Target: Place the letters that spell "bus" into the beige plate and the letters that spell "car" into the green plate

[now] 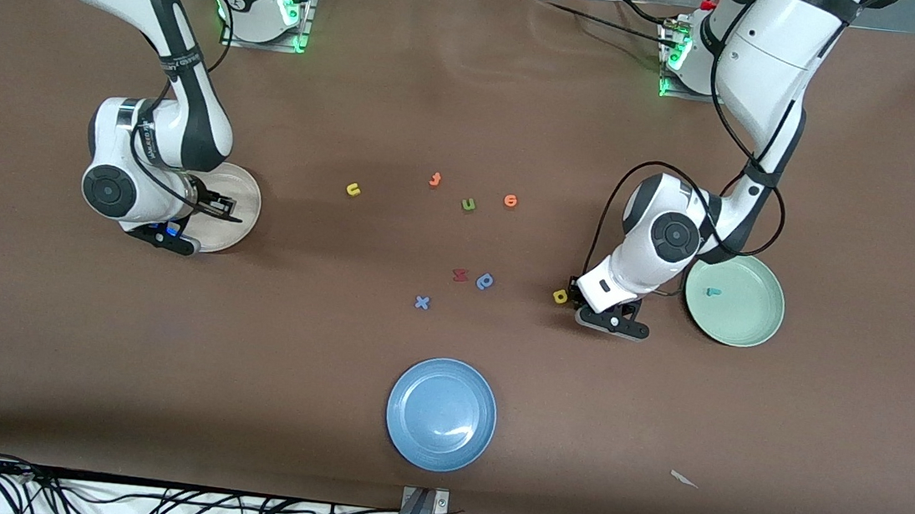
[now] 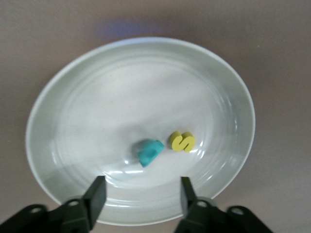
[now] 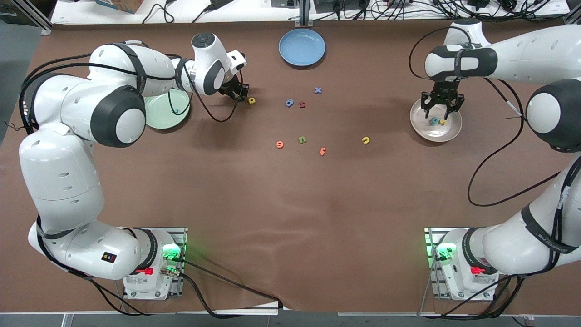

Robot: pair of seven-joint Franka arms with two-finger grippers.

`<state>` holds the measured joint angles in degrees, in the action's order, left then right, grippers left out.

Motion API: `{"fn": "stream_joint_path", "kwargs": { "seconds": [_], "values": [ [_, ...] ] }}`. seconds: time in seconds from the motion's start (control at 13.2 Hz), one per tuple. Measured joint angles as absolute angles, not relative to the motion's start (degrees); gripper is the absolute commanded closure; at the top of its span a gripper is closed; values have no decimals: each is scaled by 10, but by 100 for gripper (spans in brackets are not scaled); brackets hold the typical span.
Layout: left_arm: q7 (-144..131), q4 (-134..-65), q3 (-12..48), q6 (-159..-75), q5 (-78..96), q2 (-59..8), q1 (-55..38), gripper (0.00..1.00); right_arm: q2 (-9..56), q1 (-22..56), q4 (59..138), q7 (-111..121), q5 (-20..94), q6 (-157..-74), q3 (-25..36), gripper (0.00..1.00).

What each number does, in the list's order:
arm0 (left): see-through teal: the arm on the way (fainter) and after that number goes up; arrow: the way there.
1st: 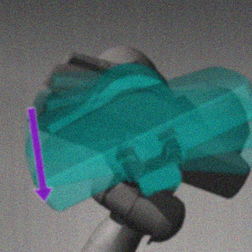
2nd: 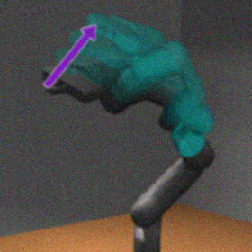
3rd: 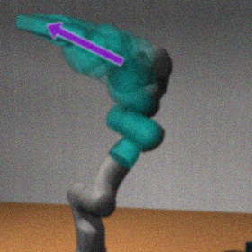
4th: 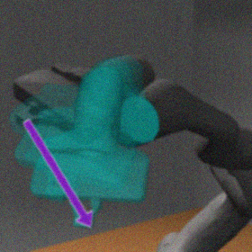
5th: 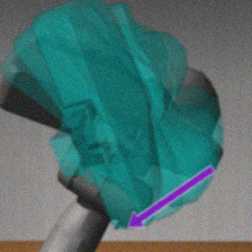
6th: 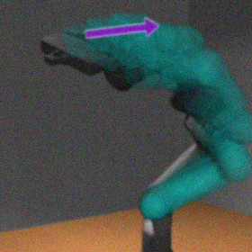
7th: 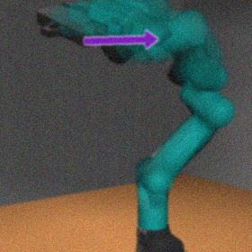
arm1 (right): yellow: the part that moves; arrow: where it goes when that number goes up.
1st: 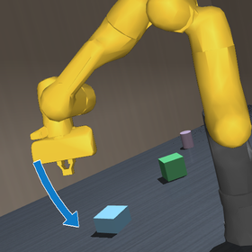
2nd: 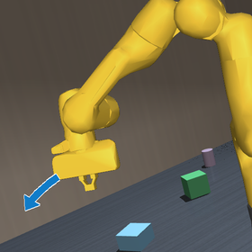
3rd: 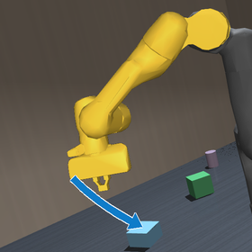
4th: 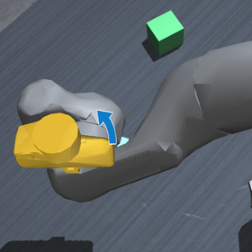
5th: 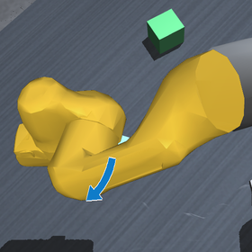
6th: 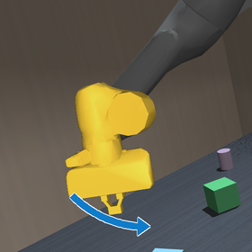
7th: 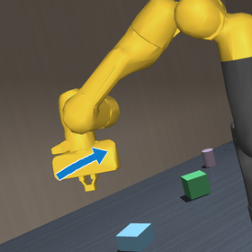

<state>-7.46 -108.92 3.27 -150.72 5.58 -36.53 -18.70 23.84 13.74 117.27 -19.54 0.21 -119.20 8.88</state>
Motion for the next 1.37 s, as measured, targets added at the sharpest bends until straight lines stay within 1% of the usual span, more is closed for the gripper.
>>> {"fn": "stream_joint_path", "kwargs": {
  "seconds": [0.15,0.38,0.61,0.68,0.84,1.06,1.22,1.37],
  "values": [
    [-75,-1089,33,-1507,56,-365,-188,100,220,138,1162,-234,8,-1172,69,1],
    [-75,-1089,33,-1507,56,-365,-190,100,189,140,1136,-364,10,-1126,-2,1],
    [-75,-1086,32,-1505,56,-361,-190,100,175,144,1135,-483,10,-1124,-77,2],
    [-75,-1084,30,-1493,56,-355,-186,100,177,145,1136,-521,10,-1132,-99,2],
    [-70,-1078,26,-1446,53,-329,-163,100,186,146,1147,-584,10,-1172,-131,2],
    [-32,-1081,24,-1370,47,-282,-120,100,203,152,1193,-631,10,-1263,-149,4],
    [-15,-1103,23,-1335,46,-258,-97,100,207,160,1229,-646,10,-1322,-150,5],
    [0,-1149,17,-1325,46,-233,-79,100,208,164,1260,-652,10,-1372,-151,8]
  ]
}}
